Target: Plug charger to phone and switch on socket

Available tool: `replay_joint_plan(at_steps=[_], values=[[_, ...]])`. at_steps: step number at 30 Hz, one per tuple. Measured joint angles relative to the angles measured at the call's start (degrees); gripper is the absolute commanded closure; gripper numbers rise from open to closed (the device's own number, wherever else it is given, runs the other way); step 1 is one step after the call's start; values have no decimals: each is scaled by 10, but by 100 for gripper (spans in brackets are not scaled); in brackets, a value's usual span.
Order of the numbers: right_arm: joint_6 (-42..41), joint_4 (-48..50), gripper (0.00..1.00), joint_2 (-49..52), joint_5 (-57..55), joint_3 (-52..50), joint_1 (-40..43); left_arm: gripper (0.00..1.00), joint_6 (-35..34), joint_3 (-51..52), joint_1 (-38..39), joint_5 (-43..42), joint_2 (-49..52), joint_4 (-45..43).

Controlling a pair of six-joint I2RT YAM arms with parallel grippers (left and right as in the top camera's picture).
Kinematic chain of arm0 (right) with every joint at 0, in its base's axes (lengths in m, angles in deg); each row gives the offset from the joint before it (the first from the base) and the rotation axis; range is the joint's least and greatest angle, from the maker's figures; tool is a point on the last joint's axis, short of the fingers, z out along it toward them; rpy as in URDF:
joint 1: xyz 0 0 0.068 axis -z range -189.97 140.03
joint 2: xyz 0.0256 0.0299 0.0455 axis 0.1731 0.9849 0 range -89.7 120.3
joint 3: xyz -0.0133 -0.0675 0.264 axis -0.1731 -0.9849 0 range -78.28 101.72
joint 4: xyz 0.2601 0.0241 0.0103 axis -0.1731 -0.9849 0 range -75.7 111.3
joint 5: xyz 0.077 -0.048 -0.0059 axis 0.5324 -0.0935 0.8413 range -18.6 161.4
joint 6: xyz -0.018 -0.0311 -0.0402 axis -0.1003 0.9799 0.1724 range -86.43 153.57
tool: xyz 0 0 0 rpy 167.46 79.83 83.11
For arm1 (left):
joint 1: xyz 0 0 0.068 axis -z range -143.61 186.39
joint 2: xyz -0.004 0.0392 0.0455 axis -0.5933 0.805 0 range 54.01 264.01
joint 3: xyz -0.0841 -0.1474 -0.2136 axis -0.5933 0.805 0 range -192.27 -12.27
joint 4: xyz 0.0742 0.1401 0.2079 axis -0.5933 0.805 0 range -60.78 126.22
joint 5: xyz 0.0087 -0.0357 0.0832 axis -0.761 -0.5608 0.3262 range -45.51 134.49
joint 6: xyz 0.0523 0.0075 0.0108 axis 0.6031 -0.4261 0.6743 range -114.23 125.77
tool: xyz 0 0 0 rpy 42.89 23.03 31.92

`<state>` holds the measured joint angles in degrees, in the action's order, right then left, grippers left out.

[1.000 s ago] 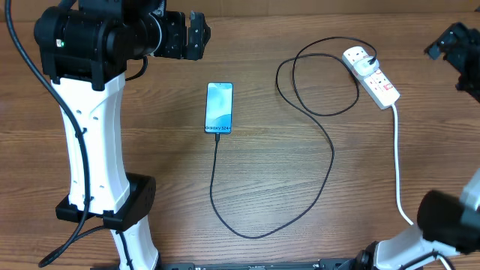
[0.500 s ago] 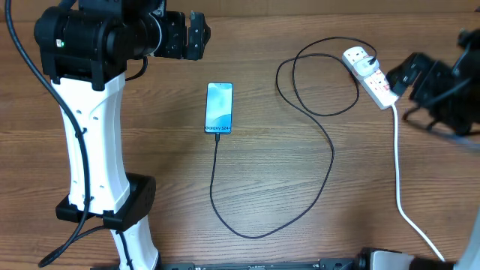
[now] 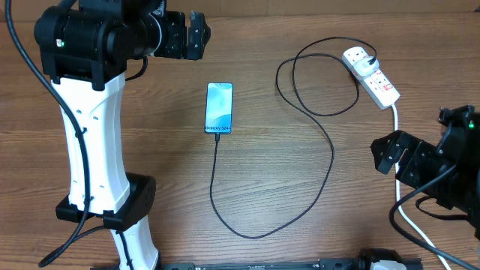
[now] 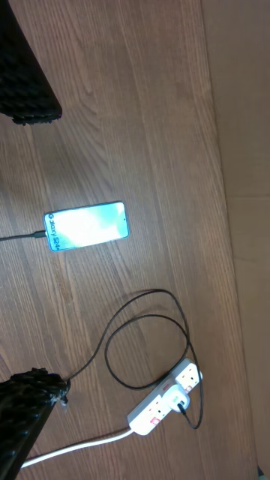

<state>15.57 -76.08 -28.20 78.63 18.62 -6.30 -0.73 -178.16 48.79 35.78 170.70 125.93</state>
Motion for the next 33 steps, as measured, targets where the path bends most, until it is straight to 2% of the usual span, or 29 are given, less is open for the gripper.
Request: replay_joint_plan(at_steps=[25,33], values=[[1,4,0,58,-2,-3,0,0,0,0,0,0,0,0],[1,88,0,11,-10,-63,0,0,0,0,0,0,0,0]])
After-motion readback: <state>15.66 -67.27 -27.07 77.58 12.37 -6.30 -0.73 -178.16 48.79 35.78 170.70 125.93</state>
